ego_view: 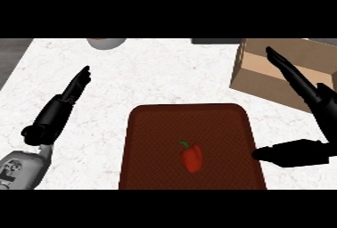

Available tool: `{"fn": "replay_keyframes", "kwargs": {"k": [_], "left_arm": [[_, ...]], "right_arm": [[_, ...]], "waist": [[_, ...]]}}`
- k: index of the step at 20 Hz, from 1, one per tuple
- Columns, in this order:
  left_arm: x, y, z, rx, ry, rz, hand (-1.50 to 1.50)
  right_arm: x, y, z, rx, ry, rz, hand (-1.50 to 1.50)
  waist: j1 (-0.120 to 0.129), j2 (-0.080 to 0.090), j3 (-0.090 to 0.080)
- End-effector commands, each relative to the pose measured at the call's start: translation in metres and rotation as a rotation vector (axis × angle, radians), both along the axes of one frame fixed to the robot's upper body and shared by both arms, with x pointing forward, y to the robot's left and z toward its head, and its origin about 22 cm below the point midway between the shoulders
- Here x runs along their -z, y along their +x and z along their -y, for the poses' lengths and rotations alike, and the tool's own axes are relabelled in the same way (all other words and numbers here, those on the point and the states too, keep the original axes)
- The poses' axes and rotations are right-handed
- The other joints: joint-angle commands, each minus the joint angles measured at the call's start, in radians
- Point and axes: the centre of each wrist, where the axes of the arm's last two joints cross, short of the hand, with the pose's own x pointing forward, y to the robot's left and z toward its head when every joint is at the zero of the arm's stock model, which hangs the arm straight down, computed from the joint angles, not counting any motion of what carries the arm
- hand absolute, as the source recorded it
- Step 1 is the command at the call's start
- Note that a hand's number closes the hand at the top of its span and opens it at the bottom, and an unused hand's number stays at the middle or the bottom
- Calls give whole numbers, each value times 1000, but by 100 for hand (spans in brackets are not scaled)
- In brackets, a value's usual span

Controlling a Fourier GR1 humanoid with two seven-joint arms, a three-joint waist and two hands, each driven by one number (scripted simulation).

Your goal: Pick the bell pepper from the tray and place it in the cardboard box

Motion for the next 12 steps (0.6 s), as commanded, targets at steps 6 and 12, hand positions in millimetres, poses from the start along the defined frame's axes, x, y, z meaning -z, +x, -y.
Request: {"fn": "replay_keyframes", "kwargs": {"k": [6, 12], "left_arm": [[8, -3, 5, 43, 14, -17, 0], [-2, 6, 13, 70, 33, -5, 0]], "right_arm": [[-22, -17, -36, -143, -400, 94, -150], [-28, -23, -67, -150, -777, -36, -150]], "waist": [[9, 3, 0], [17, 4, -2]]}}
